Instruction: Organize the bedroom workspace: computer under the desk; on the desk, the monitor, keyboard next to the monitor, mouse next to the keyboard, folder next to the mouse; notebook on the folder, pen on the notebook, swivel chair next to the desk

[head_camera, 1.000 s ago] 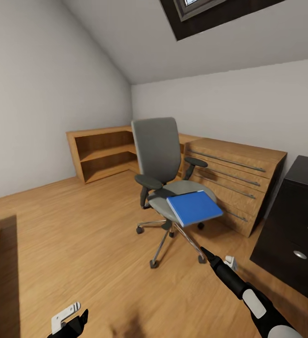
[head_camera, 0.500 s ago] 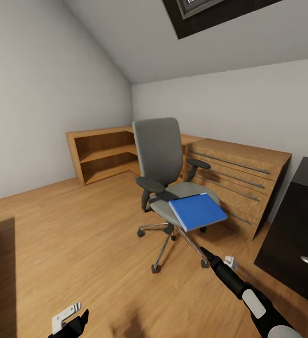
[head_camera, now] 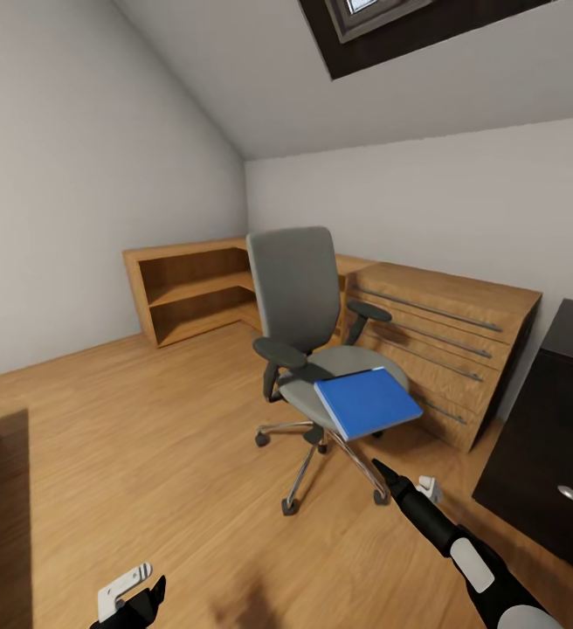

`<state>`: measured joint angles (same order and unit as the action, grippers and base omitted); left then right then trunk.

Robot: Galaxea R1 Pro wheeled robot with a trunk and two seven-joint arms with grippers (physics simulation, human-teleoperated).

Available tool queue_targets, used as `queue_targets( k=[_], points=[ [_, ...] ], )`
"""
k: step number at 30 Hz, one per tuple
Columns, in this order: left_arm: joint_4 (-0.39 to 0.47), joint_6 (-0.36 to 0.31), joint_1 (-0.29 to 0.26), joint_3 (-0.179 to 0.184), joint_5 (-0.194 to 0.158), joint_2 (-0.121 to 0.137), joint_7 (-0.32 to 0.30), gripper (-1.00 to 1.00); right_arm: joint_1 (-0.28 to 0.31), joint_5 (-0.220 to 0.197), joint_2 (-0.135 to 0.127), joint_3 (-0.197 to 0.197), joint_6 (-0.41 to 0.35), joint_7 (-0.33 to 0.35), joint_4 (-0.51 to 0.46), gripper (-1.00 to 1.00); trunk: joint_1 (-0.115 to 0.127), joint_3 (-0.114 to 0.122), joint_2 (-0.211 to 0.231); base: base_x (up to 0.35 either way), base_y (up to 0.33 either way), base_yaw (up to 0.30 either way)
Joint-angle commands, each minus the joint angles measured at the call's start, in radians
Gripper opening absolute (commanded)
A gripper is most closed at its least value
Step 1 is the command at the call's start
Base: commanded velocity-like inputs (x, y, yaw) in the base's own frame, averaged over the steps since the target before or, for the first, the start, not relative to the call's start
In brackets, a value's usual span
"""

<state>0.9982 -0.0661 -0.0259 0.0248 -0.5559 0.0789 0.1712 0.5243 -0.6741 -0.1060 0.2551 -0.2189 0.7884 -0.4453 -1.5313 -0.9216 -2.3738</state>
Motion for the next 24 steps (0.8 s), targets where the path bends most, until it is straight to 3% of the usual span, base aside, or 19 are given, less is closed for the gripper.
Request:
queue_targets(
  k=[1,10,24],
  points=[
    [0.002,-0.003,0.000,0.003,-0.007,0.001,0.007,1.00,0.001,-0.008,0.000,0.002,-0.010,0.003,0.000,1.00,0.004,0.002,0.007,0.000,0.000,0.000],
    [0.002,-0.003,0.000,0.002,-0.007,0.001,0.007,1.00,0.001,-0.008,0.000,0.003,-0.010,0.004,0.000,1.00,0.039,0.030,0.070,0.000,0.000,0.000],
    [0.002,-0.003,0.000,0.001,-0.007,0.001,0.007,1.00,0.001,-0.009,0.000,0.003,-0.009,0.004,0.002,1.00,0.039,0.030,0.070,0.000,0.000,0.000]
  ],
)
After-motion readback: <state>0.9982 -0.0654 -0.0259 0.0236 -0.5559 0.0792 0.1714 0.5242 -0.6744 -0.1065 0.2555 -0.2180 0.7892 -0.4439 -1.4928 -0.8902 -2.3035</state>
